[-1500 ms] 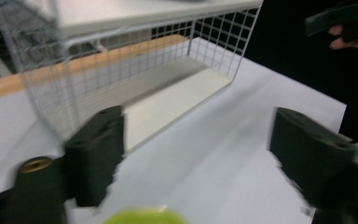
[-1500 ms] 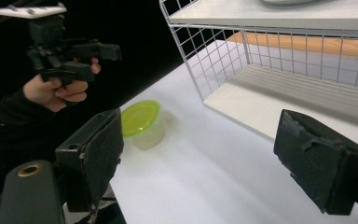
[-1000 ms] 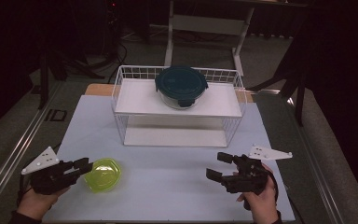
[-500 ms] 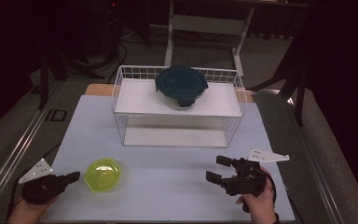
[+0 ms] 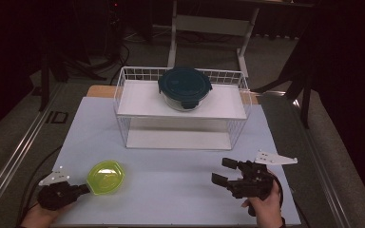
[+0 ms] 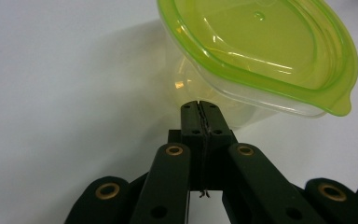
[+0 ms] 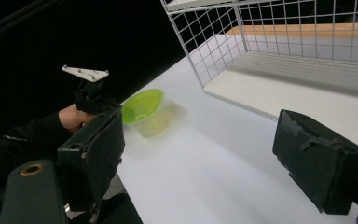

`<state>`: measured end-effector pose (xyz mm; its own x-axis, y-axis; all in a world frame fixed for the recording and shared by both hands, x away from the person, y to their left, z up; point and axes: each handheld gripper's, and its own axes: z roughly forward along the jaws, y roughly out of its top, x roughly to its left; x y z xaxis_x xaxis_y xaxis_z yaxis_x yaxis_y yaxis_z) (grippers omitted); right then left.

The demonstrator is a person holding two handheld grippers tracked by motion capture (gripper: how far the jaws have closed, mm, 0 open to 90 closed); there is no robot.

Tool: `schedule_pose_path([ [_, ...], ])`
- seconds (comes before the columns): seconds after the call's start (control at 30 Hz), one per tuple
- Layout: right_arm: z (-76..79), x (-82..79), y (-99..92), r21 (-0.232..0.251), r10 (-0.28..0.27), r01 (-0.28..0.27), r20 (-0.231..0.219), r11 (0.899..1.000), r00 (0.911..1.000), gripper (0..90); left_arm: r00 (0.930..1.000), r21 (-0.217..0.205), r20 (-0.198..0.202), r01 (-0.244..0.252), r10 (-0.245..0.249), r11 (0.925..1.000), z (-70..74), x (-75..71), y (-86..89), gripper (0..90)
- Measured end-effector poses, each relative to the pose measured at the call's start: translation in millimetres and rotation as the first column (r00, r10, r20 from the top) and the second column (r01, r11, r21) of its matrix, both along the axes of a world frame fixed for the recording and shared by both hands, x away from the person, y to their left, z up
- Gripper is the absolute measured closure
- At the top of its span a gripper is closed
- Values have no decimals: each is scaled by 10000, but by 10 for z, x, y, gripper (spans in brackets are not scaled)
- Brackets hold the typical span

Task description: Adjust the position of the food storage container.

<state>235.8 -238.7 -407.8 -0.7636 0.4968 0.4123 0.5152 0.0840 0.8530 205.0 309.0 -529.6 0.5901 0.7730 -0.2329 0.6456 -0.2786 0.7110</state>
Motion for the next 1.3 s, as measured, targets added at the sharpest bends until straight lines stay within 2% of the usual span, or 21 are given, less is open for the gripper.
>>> schedule_pose_path([
  [0.07,-2,2,-4,50,-22,22,-33,10000,10000,162,10000,130,-49,32,-32,9999,-15,39,-24,892],
  [0.23,-5,3,-1,3,-5,5,-9,10000,10000,162,9999,17,-112,61,-61,10000,-24,143,-81,892],
  [0.53,-11,0,-13,44,-14,14,-42,10000,10000,163,9999,428,19,170,-171,9989,-4,303,-221,892],
  [0.67,-12,-3,-26,36,-31,31,-29,10000,10000,163,10000,329,-29,41,-40,9994,19,297,-161,892],
  [0.73,-16,-2,-35,34,-57,57,-89,10000,9999,162,9999,53,-58,-84,84,10000,28,278,-126,892],
  [0.83,-19,1,-41,54,-87,87,-98,9999,9999,163,9999,-72,-95,-34,33,10000,29,269,-126,892],
  [1.0,-35,-9,-21,-84,-8,7,-119,10000,9999,163,9998,112,-88,203,-202,9997,28,305,-216,892],
  [1.3,-59,-19,-29,-149,-45,42,-151,9999,9999,162,9983,37,-124,566,-565,9984,43,424,-403,892],
])
